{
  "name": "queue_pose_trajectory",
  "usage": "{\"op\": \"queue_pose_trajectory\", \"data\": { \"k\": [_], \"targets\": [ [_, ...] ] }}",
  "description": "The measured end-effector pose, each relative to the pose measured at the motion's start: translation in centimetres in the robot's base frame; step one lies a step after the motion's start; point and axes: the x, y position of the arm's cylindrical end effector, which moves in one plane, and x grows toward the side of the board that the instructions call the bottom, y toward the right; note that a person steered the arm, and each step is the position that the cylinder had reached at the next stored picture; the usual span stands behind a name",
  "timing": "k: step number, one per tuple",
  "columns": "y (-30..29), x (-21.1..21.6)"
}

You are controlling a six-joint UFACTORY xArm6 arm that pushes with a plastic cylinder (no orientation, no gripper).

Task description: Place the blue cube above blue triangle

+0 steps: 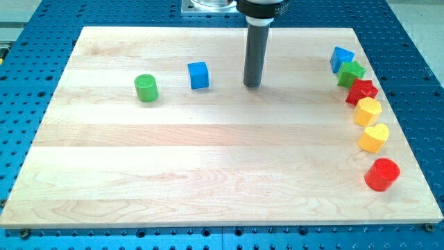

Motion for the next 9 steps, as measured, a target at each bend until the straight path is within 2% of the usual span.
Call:
{"op": "queue_pose_trajectory", "data": {
  "k": [1, 3, 5, 6, 7, 8, 9],
  "targets": [
    [-0.7, 0.2],
    [-8.6, 6.6],
    [-11.9, 5.9],
    [-15.5, 3.8],
    [-14.3, -0.1],
    [-8.8, -4.1],
    [-3.3, -5.5]
  ]
}}
